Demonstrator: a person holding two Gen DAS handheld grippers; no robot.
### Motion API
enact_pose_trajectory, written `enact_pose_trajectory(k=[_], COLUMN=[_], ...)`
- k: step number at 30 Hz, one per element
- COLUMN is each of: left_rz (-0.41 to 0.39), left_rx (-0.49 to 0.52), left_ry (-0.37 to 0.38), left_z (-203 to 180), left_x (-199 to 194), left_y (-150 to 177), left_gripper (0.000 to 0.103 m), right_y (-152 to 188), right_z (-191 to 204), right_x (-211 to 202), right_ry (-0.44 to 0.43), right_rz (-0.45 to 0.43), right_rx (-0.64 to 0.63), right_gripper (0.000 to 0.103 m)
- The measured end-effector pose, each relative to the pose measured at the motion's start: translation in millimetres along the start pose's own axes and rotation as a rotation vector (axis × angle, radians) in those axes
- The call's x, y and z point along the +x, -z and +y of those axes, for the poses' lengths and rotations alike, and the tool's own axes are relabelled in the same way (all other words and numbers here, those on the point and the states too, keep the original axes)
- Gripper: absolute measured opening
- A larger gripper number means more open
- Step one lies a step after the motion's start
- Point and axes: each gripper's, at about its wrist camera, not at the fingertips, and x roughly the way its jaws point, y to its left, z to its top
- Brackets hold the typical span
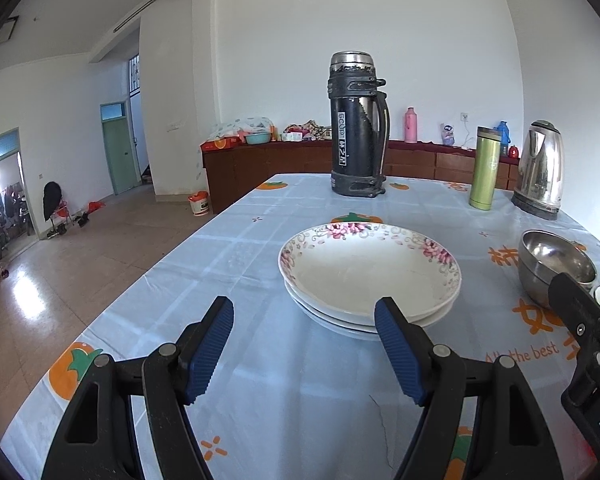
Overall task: Organize plates and bowls
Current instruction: 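Withdraw both tools and move them toward the pink plastic basin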
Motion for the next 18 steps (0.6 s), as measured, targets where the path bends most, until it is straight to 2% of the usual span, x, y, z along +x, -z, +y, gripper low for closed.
enact_pose_trajectory(k=[18], left_rz=[-0.014], left_rx=[-0.004], left_ry=[0.033], left_z=[-7], left_x=[-16], left_y=[6], left_gripper=[0.075], right_y=[2], right_z=[-3], right_x=[-23], right_ry=[-0.003], right_rz=[-0.031], right_rx=[-0.016], right_gripper=[0.087])
